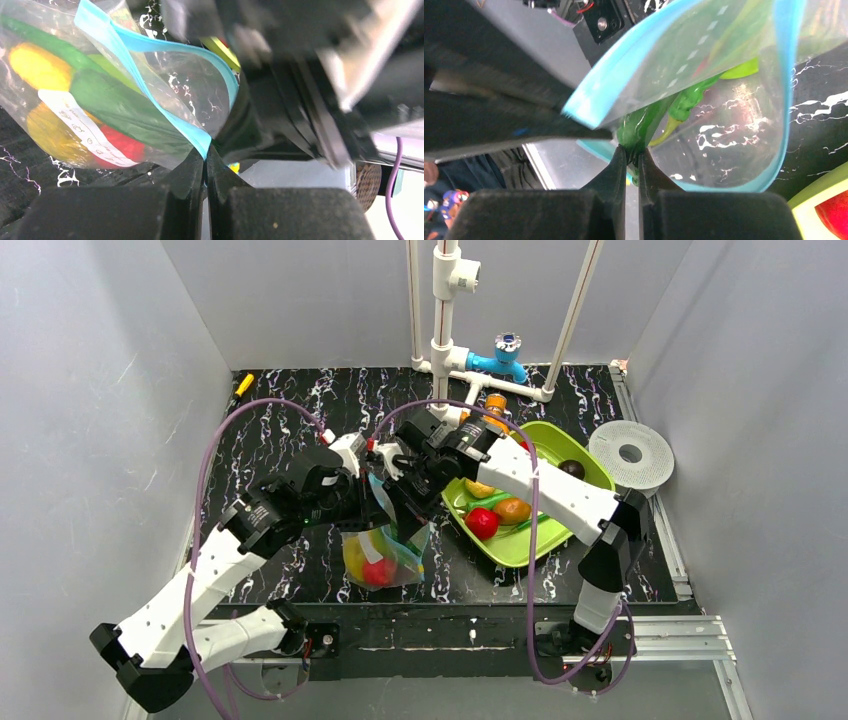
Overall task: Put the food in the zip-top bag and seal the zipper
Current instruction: Place the fake vegetable in the zipper food storage bag, then pick up the fake vegetable from the bin.
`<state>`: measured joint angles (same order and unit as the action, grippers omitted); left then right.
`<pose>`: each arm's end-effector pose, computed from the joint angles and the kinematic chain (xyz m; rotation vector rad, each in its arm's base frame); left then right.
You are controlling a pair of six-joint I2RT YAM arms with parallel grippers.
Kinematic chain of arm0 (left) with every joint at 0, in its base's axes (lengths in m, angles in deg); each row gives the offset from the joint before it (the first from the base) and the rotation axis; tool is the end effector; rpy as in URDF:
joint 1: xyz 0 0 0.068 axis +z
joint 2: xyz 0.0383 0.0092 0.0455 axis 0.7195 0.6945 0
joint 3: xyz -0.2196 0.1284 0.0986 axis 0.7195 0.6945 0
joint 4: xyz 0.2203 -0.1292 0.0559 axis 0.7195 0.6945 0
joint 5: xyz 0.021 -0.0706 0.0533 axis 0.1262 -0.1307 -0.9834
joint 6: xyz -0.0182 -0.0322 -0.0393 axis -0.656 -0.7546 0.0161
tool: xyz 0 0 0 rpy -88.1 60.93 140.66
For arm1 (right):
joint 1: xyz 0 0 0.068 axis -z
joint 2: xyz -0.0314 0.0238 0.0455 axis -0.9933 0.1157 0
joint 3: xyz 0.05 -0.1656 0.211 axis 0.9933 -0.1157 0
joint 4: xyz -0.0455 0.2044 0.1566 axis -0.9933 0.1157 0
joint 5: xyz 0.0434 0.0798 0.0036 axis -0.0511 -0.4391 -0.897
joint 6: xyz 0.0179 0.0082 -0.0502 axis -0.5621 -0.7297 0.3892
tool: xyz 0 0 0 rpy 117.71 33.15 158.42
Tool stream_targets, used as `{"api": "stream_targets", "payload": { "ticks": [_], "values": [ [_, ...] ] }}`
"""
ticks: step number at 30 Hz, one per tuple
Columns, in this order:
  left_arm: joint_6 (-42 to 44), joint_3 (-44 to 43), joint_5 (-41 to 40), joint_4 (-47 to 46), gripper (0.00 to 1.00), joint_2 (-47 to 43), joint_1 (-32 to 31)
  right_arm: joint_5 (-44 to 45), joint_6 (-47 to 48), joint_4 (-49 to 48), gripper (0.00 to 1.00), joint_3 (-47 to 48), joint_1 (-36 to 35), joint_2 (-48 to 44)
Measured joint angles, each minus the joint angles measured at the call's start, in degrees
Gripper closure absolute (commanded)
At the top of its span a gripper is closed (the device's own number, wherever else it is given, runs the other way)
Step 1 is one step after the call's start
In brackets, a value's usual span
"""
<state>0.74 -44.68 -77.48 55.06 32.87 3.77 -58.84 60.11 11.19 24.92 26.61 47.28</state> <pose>0.1368 -0.1304 0.3751 0.1513 2.2918 -0.9262 0.1835 0.3131 0.3524 -1.3659 2.4358 1.0420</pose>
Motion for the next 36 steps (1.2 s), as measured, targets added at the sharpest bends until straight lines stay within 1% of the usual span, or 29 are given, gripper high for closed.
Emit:
{"api": "stream_targets", "payload": {
  "ticks": [2, 5, 8, 11, 14, 18, 24, 28, 31, 34, 36],
  "values": [
    [-0.2, 0.1, 0.2, -0.2, 1.00, -0.5, 0.0, 0.5, -2.5, -2.1, 0.91, -0.1, 0.6, 1.0],
    [-0.7, 0.7, 0.0, -0.3, 1.00, -2.1, 0.0, 2.2, -7.2, -6.4, 0.84, -1.6, 0.9, 1.3],
    [-1.0, 0.8, -0.6, -0.3, 1.00, -3.0, 0.0, 4.5, -11.8, -9.7, 0.69, -2.2, 1.1, 1.3],
    [-1.2, 0.8, -1.0, -0.3, 1.00, -3.1, 0.0, 5.6, -14.3, -12.9, 0.55, -2.3, 1.1, 1.3],
    [-1.3, 0.8, -1.4, -0.2, 1.00, -2.9, 0.0, 6.3, -15.2, -14.8, 0.48, -2.3, 1.1, 1.3],
    [-1.3, 0.8, -2.6, 0.1, 1.00, -3.0, 0.0, 7.5, -15.3, -15.5, 0.47, -2.9, 1.1, 1.0],
    [-1.9, 1.6, -5.4, 0.2, 1.00, -4.0, 0.0, 9.9, -15.0, -15.5, 0.47, -8.8, 1.1, -3.4],
    [-3.1, 2.8, -8.0, 0.5, 1.00, -5.5, 0.0, 11.4, -14.2, -15.8, 0.47, -13.1, 1.1, -9.9],
    [-4.0, 3.6, -10.1, 0.7, 1.00, -6.7, 0.0, 13.3, -13.6, -16.4, 0.44, -16.5, 1.1, -17.4],
    [-4.9, 3.8, -12.0, 1.1, 1.00, -7.7, 0.0, 17.3, -12.8, -18.2, 0.44, -19.4, 1.1, -25.0],
    [-5.2, 3.8, -12.8, 1.4, 1.00, -7.9, 0.0, 21.7, -12.8, -19.7, 0.44, -21.2, 1.2, -29.7]
  ]
}}
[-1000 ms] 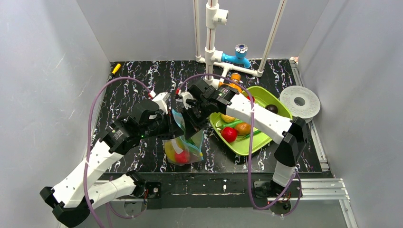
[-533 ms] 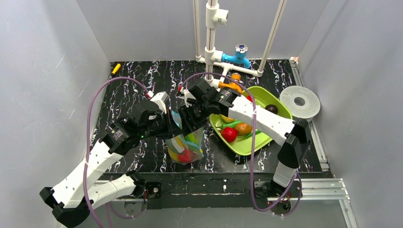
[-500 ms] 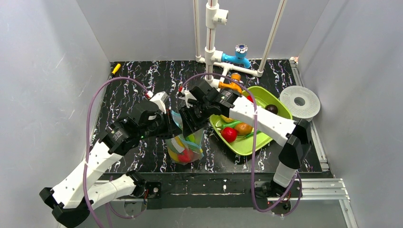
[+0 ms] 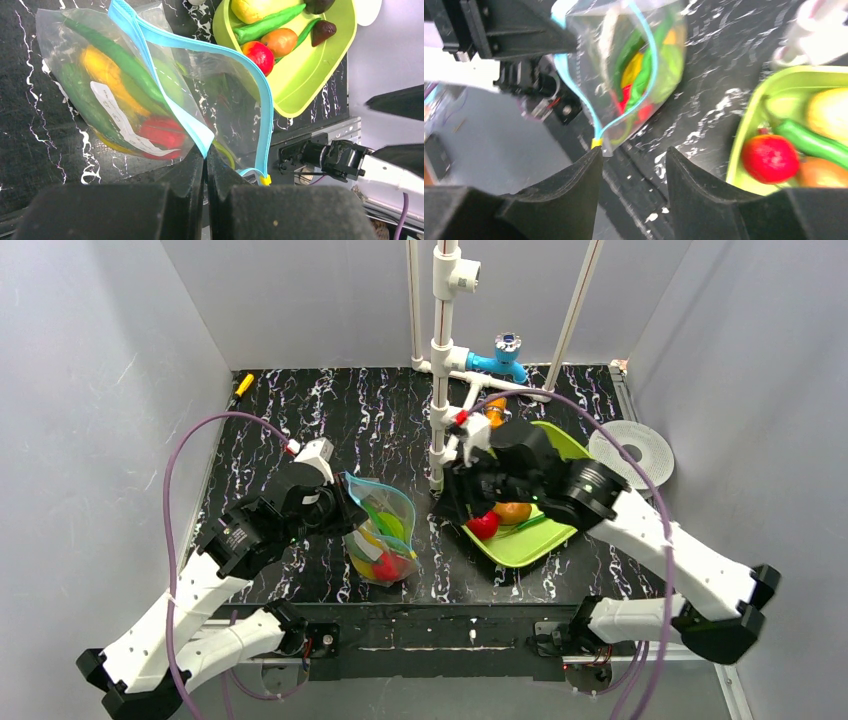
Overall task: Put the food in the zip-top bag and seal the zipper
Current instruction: Pick up the fake vegetable from the bin.
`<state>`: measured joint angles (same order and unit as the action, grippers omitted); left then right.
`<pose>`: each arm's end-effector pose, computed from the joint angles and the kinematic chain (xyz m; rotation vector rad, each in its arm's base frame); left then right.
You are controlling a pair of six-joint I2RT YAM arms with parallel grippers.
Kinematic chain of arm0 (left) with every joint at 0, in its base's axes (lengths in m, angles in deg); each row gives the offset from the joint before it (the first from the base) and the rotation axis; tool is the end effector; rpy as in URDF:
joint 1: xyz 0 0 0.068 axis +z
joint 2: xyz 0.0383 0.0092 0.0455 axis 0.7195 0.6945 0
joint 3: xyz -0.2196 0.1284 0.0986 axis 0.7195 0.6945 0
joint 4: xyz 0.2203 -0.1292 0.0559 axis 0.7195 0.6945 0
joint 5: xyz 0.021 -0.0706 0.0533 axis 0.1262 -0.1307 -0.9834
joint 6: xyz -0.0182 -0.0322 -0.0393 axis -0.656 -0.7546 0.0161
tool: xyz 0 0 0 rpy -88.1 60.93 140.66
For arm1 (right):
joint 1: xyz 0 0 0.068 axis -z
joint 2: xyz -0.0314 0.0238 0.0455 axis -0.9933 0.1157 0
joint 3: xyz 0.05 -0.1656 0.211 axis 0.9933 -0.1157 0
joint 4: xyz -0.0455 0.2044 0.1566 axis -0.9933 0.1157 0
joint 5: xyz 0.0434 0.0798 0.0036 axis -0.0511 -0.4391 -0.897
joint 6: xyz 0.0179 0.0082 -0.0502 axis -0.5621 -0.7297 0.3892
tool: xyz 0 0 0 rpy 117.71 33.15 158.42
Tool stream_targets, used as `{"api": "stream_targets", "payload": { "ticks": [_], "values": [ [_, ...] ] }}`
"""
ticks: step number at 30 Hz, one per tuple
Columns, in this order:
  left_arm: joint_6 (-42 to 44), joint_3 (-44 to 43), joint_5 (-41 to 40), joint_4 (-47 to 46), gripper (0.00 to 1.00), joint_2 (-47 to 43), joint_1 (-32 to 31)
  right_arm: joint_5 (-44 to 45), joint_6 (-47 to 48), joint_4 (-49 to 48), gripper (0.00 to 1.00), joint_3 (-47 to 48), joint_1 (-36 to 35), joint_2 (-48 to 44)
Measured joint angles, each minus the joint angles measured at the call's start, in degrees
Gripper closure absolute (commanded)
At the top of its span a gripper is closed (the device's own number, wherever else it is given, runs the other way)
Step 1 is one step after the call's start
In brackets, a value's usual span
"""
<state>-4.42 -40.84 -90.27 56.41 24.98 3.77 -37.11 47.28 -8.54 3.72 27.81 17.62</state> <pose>0.1175 -0.1021 0.3724 -0.0912 2.1963 -0.7898 0.1398 0.2136 0.4099 -0.7928 2.1184 0.9070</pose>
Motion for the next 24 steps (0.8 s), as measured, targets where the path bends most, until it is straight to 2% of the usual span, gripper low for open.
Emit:
{"api": "stream_targets", "payload": {
  "ticks": [6, 14, 20, 24],
  "values": [
    [-0.3, 0.0, -0.9, 0.1, 1.00, 0.4, 0.0, 13.3, -3.7, -5.8, 0.44, -11.6, 3.7, -12.7],
    [-0.7, 0.1, -0.9, 0.0, 1.00, 0.6, 0.0, 21.5, -11.4, -6.8, 0.46, -26.0, 17.9, -21.2],
    [-0.7, 0.1, -0.6, 0.0, 1.00, 1.5, 0.0, 19.7, -16.6, -6.5, 0.46, -30.7, 29.5, -18.0],
    [-0.7, 0.1, -0.6, 0.0, 1.00, 1.5, 0.0, 12.7, -19.4, -6.7, 0.33, -31.9, 38.7, -11.4]
  ]
}}
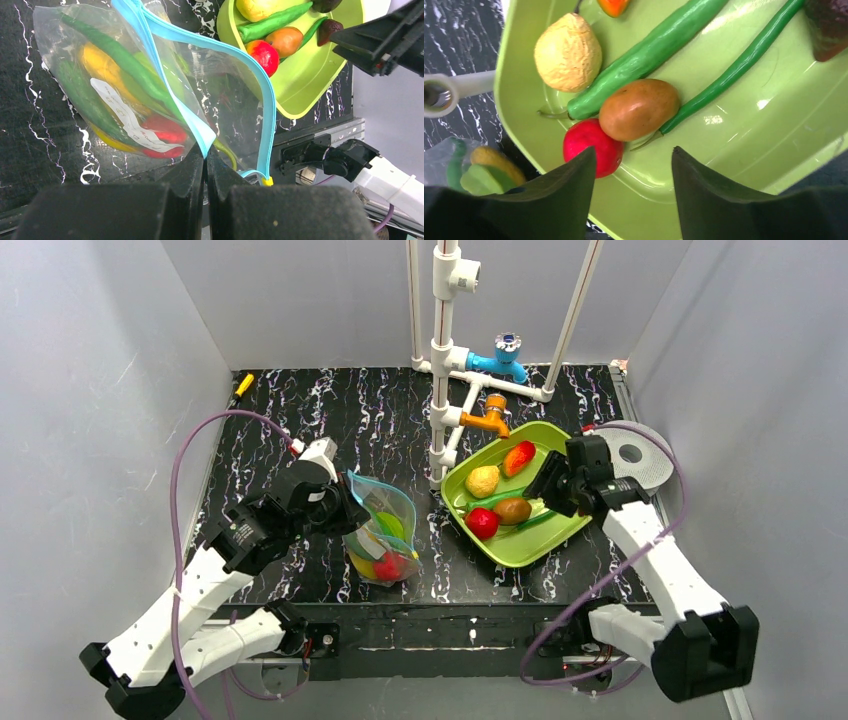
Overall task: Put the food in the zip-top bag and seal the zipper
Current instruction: Pick up the fake vegetable from the bin.
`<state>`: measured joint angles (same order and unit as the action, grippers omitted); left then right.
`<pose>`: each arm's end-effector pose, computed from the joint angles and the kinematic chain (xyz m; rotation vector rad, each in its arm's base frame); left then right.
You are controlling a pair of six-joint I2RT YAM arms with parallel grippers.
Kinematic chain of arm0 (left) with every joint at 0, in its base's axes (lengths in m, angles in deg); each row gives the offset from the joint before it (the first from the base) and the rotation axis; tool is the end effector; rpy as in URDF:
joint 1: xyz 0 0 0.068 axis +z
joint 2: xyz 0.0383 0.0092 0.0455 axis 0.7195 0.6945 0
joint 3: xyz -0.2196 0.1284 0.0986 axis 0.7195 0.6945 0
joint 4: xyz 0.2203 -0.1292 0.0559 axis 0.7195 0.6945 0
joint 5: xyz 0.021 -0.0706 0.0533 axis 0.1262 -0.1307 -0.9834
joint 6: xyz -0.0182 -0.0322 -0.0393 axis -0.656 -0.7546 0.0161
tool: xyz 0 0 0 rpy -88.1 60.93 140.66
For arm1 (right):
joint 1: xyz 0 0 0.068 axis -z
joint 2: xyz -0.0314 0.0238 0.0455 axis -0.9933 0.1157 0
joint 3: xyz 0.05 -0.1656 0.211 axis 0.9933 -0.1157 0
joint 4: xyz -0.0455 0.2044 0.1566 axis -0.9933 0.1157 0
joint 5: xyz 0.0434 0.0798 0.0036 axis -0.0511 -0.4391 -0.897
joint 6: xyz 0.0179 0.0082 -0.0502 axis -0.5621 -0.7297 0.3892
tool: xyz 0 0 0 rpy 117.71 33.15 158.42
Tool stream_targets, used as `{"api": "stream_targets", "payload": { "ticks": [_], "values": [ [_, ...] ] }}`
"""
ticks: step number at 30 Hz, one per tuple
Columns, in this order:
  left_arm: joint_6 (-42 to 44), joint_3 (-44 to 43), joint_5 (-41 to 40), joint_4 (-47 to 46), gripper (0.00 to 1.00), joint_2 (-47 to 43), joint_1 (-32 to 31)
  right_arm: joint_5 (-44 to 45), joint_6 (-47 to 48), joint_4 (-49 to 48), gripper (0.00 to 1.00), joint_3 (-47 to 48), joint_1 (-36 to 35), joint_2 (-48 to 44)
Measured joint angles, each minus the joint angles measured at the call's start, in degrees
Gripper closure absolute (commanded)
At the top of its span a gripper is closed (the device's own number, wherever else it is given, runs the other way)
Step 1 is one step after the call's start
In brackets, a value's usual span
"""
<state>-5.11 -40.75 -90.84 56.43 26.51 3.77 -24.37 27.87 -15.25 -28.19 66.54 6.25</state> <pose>0.1228 -0.1065 0.3682 -0.1098 2.2211 -0.7680 0.2053 0.0596 0.2798 0.4909 2.3449 0.3860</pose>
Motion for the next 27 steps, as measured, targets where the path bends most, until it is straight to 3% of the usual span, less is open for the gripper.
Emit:
{"api": "stream_targets", "payload": {
  "ticks": [9, 12, 15, 20, 27],
  "values": [
    [-0.3, 0.0, 0.1, 0.7, 1.00, -1.4, 0.0, -14.8, -3.0, -7.1, 0.30, -1.3, 12.1, 14.5],
    [-0.4, 0.0, 0.1, 1.4, 1.00, -2.0, 0.0, -18.2, -3.0, -8.7, 0.26, -1.3, 12.5, 17.9],
    [-0.5, 0.0, 0.1, 1.9, 1.00, -2.4, 0.0, -21.3, -2.9, -10.0, 0.14, -1.6, 12.4, 19.0],
    [-0.6, 0.2, 0.5, 1.6, 1.00, -2.3, 0.0, -23.5, -1.5, -12.1, 0.03, -5.3, 12.3, 18.1],
    [-0.6, 0.2, 1.7, -0.3, 1.00, 0.2, 0.0, -24.7, -1.0, -12.5, 0.05, -7.9, 12.1, 18.0]
  ]
}}
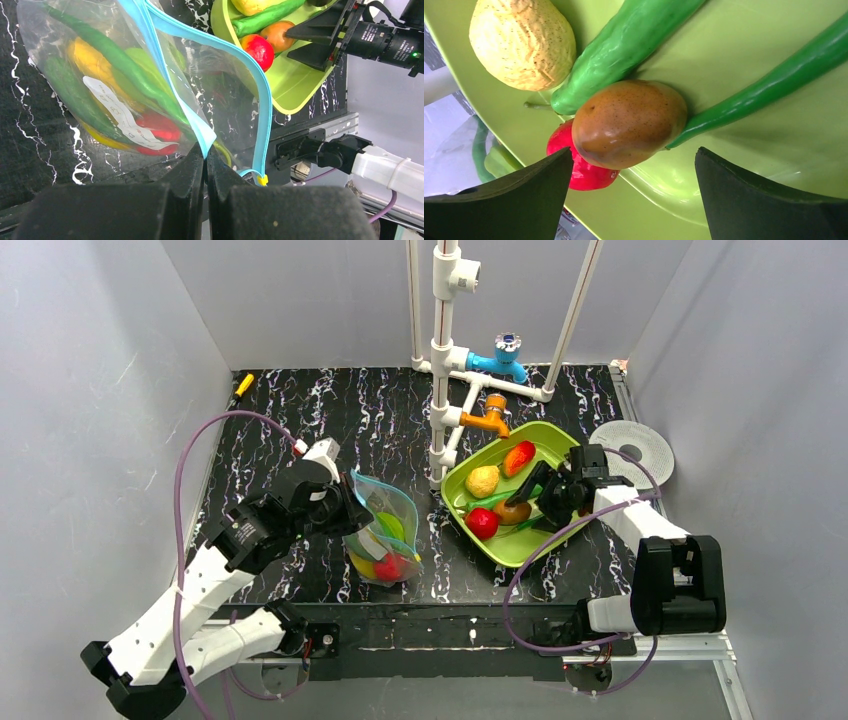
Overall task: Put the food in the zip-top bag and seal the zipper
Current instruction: Pick up the fake vegetable from the bin.
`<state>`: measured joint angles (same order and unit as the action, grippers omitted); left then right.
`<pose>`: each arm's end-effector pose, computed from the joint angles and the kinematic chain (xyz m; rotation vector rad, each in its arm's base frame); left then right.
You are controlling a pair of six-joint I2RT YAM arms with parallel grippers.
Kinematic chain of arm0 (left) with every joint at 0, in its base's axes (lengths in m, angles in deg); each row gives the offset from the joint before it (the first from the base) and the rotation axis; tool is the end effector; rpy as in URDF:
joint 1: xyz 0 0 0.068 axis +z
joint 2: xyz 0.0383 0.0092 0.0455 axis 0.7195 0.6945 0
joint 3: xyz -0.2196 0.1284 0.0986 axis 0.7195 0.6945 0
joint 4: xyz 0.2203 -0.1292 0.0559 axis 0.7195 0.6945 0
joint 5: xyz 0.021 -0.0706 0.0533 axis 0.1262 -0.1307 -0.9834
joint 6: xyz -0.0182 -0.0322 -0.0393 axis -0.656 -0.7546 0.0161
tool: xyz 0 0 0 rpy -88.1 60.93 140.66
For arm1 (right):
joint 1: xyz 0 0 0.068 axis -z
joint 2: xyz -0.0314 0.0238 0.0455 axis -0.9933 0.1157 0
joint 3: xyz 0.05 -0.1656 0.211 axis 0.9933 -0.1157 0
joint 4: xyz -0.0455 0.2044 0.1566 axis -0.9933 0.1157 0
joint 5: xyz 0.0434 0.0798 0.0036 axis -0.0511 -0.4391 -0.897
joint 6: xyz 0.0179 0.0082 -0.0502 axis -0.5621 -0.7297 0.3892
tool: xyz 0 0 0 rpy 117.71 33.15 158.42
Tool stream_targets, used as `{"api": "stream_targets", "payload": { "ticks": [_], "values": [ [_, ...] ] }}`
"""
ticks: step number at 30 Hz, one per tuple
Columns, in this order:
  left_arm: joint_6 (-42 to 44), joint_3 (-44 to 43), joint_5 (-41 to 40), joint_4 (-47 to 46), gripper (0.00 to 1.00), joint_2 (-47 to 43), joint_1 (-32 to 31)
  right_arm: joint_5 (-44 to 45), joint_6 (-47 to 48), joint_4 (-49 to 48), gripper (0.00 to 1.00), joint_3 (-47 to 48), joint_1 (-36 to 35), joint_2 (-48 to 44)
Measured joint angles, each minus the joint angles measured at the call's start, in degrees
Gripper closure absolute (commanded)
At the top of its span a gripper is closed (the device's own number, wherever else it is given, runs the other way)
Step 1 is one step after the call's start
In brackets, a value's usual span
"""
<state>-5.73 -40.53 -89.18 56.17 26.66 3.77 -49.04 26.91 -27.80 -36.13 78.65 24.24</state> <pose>0.1230 -0.1081 0.3670 -0.1044 2.2349 -0.7997 0.2495 0.0333 0.1848 0.6774 2.5952 0.7371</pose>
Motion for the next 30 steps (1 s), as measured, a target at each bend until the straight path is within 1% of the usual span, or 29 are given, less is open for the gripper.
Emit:
{"api": "stream_targets", "payload": {
  "ticks": [6, 13, 18, 20, 24, 27, 30],
  "values": [
    [-0.4, 0.0, 0.6, -0.6, 1.00, 0.2, 0.0, -1.0, -0.5, -1.9, 0.16, 0.3, -1.6, 2.2],
    [-1.0, 0.0, 0.7, -0.5, 1.00, -0.6, 0.0, -1.8, -1.9, -3.5, 0.16, 0.9, -4.2, 5.9],
    [-1.1, 0.0, 0.8, -0.6, 1.00, -0.4, 0.0, -1.4, -2.0, -3.8, 0.24, 1.4, -5.2, 7.0],
    [-1.1, 0.0, 0.9, -0.6, 1.00, -0.3, 0.0, -1.1, -2.0, -3.8, 0.23, 1.5, -5.2, 7.0],
    [-1.1, 0.0, 0.9, -0.6, 1.00, -0.3, 0.0, 0.2, -1.5, -3.1, 0.18, 1.7, -5.2, 5.9],
    [-1.1, 0.0, 0.9, -0.6, 1.00, -0.3, 0.0, 1.5, -0.5, -1.7, 0.13, 2.3, -5.4, 3.5],
    [-1.1, 0.0, 0.9, -0.7, 1.00, -0.3, 0.0, 3.0, 0.6, -0.2, 0.13, 3.1, -5.5, 0.6]
  ]
}}
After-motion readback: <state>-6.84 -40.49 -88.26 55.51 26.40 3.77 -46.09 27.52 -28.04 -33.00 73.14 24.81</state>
